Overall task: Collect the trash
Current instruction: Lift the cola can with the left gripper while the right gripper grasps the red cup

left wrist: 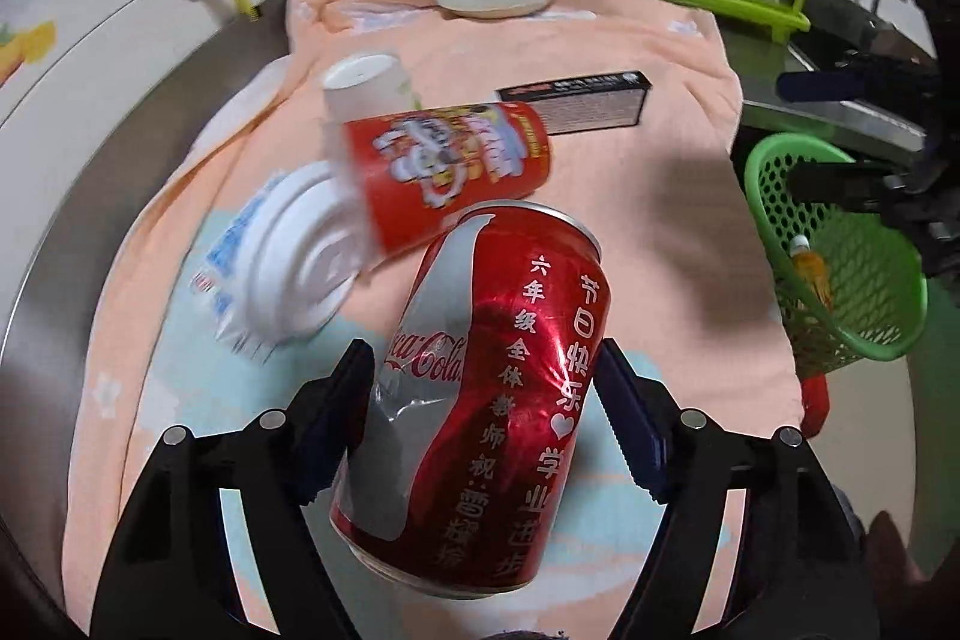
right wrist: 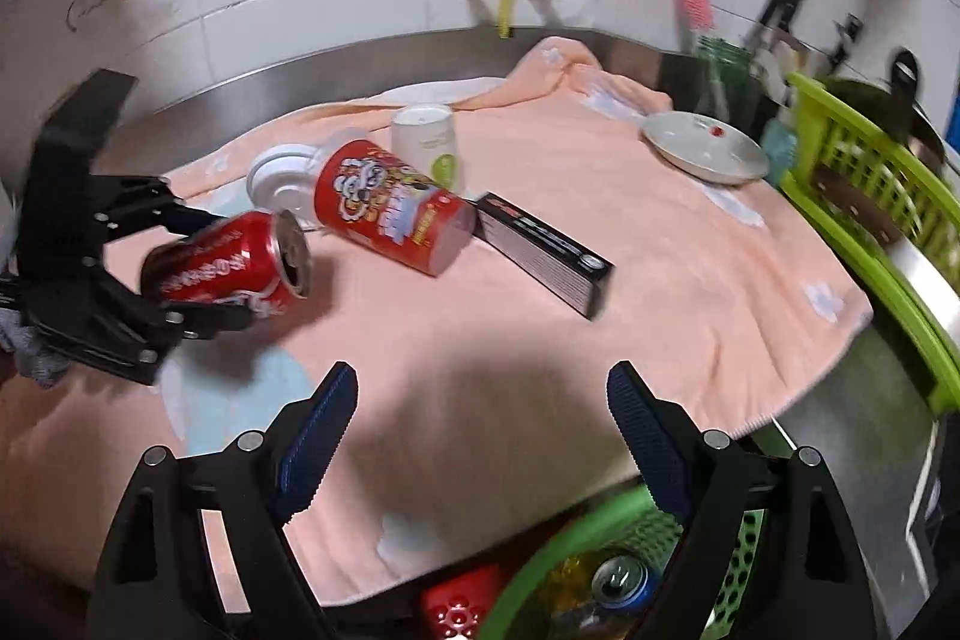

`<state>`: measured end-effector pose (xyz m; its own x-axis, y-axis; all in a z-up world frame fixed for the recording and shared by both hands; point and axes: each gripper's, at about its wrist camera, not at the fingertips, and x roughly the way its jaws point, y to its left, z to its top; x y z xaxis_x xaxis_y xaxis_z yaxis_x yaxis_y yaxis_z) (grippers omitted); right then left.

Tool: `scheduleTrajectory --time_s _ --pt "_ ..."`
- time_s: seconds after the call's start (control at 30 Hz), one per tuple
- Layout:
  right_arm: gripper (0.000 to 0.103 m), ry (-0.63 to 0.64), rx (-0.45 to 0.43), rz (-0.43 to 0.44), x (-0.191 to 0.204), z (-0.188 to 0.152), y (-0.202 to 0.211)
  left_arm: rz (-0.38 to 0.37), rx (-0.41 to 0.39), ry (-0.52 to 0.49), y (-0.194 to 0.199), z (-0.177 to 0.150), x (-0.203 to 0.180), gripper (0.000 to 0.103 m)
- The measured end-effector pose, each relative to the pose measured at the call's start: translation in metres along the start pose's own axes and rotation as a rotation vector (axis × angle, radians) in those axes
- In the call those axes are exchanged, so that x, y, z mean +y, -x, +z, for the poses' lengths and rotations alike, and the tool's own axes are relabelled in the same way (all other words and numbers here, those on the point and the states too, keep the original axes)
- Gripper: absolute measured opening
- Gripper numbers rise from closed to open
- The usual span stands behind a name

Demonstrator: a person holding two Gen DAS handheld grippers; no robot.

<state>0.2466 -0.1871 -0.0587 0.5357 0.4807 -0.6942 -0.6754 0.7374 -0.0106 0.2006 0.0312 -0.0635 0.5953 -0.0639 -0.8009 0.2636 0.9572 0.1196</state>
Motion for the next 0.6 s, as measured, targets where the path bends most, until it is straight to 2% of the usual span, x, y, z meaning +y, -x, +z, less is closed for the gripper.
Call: scheduleTrajectory --time_s 0.4,0.6 --pt "0.082 0.352 0.049 0.062 0.045 0.053 -0.056 0.052 -0.031 0.183 0.048 -0.043 0.039 0.073" --pt "0.082 0.516 0.066 0.073 0.065 0.075 -0.089 0.074 -0.025 0.233 0.055 -0.061 0.051 0.072"
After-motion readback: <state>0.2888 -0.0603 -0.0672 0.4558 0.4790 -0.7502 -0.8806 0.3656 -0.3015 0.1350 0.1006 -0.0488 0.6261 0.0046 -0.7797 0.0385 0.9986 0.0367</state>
